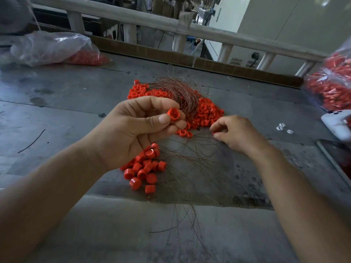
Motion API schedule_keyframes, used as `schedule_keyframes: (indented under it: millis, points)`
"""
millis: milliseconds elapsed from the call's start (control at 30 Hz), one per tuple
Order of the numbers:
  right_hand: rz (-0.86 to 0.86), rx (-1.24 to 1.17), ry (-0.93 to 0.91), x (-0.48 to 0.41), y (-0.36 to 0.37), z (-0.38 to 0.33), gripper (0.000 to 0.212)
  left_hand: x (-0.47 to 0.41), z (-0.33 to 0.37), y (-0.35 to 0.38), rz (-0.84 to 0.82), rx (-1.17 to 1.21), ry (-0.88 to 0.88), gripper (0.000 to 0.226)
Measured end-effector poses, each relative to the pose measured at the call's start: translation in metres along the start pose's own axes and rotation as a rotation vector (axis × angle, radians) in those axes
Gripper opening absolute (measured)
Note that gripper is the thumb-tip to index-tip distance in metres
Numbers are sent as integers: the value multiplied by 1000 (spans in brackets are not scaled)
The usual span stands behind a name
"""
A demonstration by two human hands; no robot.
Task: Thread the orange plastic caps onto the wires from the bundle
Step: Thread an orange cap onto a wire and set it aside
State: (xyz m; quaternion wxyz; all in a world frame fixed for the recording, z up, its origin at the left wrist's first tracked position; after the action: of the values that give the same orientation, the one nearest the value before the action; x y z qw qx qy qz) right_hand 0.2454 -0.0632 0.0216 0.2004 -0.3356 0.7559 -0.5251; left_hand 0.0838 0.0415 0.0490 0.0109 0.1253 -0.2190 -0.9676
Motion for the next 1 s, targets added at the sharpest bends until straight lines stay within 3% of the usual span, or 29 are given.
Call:
schedule_keyframes:
  millis: [300, 533, 733, 1000]
  points:
    - [228, -194, -100, 12, -35, -12, 16, -1, -3, -2, 10, -24, -13, 21]
    - [313, -373, -297, 33, -47, -49, 21, -1, -4, -4, 27, -55, -30, 21]
    - [110, -841, -472, 48, -32, -84, 21, -1, -8, -10, 97, -134, -49, 22]
    - [23, -913, -539, 54, -18, -101, 20, 1, -5, -13, 148, -200, -35, 22]
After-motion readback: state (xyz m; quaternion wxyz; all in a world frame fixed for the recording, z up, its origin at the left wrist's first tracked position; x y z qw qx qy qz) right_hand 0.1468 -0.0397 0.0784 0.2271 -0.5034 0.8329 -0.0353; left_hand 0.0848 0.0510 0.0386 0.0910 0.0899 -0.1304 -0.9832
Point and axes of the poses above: each hand's wrist, its own x-axis away from the middle knuckle, its own y-axis out of the palm, z = x × y, the point moved 10 cm from there along -x, towards the middle knuckle, and after that the axes turned 8 degrees about -z, right-handed, at the moved point
